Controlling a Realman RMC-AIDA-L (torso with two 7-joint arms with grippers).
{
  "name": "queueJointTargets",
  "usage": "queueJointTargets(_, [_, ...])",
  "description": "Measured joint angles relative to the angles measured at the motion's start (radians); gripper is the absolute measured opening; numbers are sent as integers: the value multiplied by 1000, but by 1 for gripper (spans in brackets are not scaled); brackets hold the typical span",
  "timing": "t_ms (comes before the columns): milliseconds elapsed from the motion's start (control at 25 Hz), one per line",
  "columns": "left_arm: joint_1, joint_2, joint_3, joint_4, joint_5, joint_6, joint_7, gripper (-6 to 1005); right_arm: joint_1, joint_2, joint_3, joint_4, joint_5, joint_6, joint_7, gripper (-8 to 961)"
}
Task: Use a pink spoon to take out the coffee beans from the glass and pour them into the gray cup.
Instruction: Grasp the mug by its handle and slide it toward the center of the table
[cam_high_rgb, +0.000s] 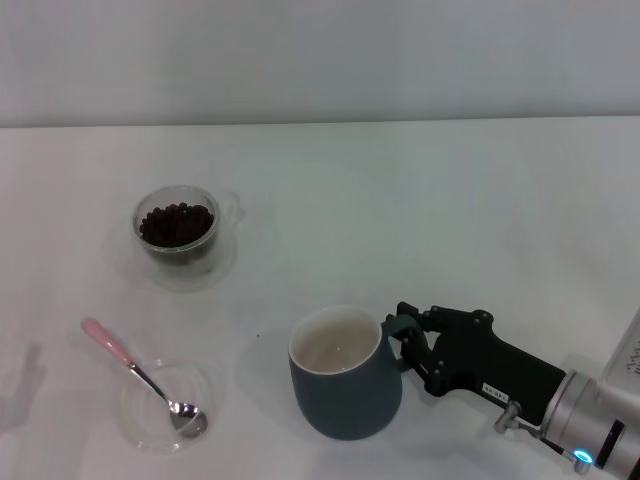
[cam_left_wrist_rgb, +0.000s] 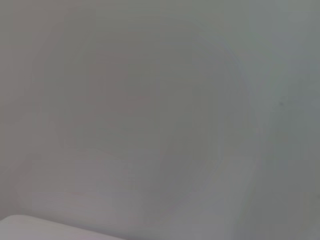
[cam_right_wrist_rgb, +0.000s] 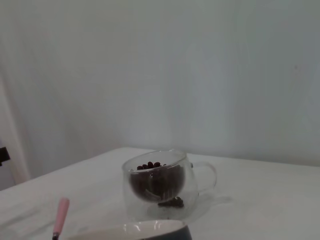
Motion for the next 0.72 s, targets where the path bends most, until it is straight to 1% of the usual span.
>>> queueJointTargets(360, [-1, 2, 0, 2, -3, 0, 0, 888, -9, -1, -9, -9, -3, 7, -17, 170])
queueJointTargets(720, [-1, 0, 0, 2, -2, 0, 0, 887, -13, -3, -7, -23, -49, 7, -18, 164])
